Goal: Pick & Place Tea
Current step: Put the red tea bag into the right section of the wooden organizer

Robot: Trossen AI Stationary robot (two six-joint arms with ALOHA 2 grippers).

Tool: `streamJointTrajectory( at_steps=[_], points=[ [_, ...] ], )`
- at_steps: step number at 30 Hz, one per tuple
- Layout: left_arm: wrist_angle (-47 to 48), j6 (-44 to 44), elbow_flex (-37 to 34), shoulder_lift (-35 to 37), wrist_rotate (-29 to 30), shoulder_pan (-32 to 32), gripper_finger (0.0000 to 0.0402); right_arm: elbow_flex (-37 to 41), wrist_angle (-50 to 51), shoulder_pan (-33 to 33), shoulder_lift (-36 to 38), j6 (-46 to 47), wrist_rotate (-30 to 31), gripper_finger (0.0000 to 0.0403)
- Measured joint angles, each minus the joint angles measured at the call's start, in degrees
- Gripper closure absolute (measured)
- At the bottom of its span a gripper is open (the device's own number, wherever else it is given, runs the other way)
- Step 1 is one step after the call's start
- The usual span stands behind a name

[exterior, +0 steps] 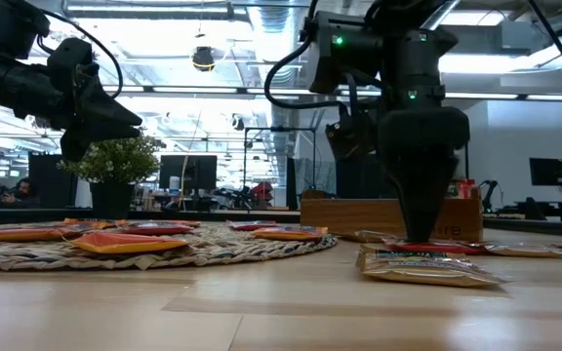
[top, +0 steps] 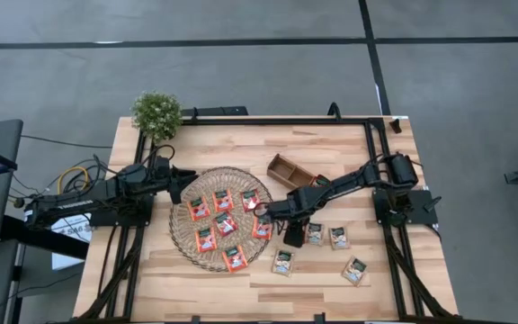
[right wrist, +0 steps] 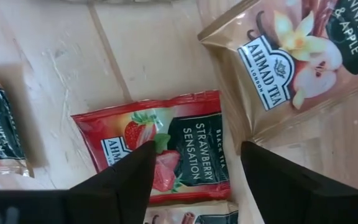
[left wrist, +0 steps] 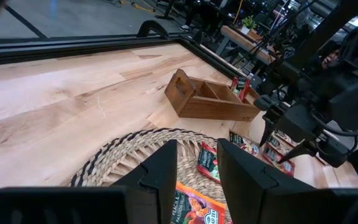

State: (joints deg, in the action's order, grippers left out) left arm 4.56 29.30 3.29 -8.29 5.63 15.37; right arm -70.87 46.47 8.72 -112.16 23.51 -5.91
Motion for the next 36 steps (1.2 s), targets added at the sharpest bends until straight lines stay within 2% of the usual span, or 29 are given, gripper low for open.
streamJointTrajectory(
  at_steps=[4, 13, 20, 24, 29, 36],
  points=[
    [0.0, 0.0, 0.0, 0.0, 0.0, 0.0, 0.0296, 0.0, 0.1, -0.1, -0.1, 0.0, 0.0, 0.0214],
    [0.0, 0.0, 0.0, 0.0, 0.0, 0.0, 0.0296, 0.1, -0.2, -0.1, -0.2, -0.2, 0.2, 0.0319],
    [0.0, 0.0, 0.0, 0.0, 0.0, 0.0, 0.0296, 0.1, -0.5, -0.1, -0.2, -0.2, -0.3, 0.0366],
    [-0.4, 0.1, 0.0, 0.0, 0.0, 0.0, 0.0296, 0.1, -0.7, -0.2, 0.3, -0.1, -3.7, 0.0394],
    [-1.5, 0.1, 0.0, 0.0, 0.0, 0.0, 0.0296, -1.9, 3.9, 0.4, 2.1, 0.3, -5.7, 0.0397],
    [-1.6, -0.1, 0.0, 0.0, 0.0, 0.0, 0.0296, -6.8, 11.4, 1.7, 7.2, 2.3, -0.1, 0.0400]
  ],
)
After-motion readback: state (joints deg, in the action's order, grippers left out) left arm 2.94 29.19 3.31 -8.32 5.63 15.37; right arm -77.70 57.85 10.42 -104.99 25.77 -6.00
